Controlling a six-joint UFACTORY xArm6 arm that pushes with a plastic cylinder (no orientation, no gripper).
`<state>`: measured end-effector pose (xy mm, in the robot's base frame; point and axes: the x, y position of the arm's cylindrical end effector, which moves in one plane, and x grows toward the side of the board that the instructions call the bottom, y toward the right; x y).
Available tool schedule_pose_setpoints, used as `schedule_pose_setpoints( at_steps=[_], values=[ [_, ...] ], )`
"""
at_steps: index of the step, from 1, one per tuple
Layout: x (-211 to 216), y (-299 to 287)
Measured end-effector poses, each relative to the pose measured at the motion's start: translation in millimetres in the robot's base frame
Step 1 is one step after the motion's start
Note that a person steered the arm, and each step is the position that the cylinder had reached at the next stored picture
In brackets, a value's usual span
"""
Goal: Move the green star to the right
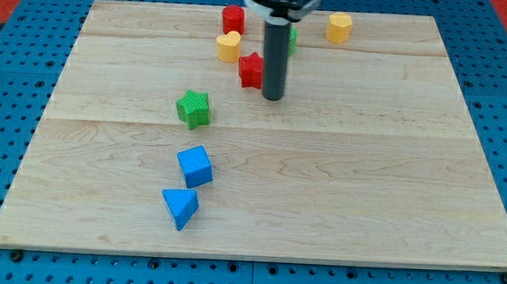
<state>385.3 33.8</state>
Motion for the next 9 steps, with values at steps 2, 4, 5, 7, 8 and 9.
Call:
schedule_pose_setpoints(
  at_steps=[2, 4, 5, 7, 8, 9],
  values=[
    [92, -32],
    [90, -196],
    [43, -188],
    [50, -76],
    [73, -74],
    [83, -24]
  ],
)
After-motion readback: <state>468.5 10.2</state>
